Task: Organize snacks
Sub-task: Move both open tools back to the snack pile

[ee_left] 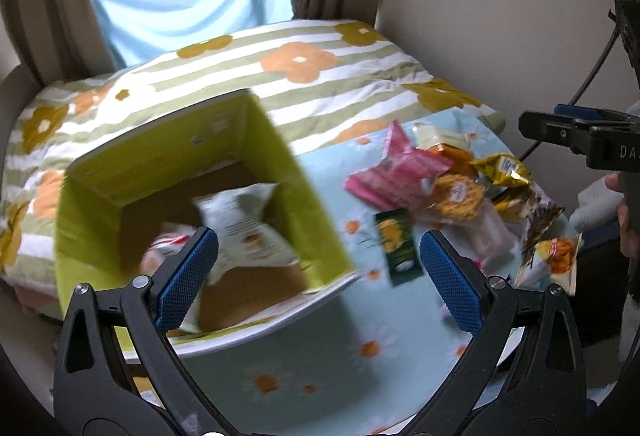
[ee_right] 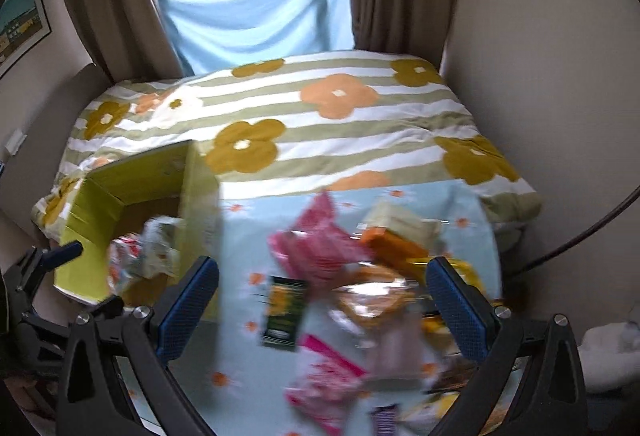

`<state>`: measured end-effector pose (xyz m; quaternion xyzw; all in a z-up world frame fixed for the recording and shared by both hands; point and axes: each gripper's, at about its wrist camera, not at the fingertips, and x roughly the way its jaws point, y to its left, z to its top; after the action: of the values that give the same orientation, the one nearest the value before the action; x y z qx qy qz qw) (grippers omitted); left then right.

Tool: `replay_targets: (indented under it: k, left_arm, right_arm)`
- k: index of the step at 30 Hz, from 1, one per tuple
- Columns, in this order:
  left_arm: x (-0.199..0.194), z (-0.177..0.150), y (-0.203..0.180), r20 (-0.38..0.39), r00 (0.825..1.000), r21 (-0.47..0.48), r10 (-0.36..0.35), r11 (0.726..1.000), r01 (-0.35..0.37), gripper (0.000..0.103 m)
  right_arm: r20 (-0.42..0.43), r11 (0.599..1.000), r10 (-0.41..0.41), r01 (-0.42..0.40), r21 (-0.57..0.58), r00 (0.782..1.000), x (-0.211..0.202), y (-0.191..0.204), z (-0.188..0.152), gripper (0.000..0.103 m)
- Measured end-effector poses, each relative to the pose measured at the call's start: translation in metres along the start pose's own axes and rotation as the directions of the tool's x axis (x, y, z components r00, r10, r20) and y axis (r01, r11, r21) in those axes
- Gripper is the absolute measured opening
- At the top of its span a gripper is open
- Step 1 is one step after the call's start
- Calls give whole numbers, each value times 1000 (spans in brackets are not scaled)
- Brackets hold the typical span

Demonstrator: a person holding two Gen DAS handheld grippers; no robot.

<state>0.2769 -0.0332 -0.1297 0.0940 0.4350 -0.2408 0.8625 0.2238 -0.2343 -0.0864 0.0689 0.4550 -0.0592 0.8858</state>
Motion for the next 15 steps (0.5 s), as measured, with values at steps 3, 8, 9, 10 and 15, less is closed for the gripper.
replay_targets:
  k: [3,8,9,10,15]
  left_arm:
    - [13,13,-34,1,1000,-10,-4,1000,4,101]
    - [48,35,-80,-20,999,3,25,1000,-25,101]
    - [56,39,-88,-27,999,4,28,1000,-28,101]
    - [61,41,-93,-32,999,4,29,1000,-29,101]
    - [98,52,-114,-93,994,30,53,998,-50,101]
  right_arm:
    - [-22,1000,8,-8,11,1000,5,-44,0,103]
    - [-41,999,29,-28,21,999,17,-110,-1,103]
    - [-44,999,29,-28,16,999,21,-119,0,103]
    - [-49,999,30,-30,11,998,24,-127,0,103]
    - [-99,998,59,-62,-23,993,47,-160,-2,103]
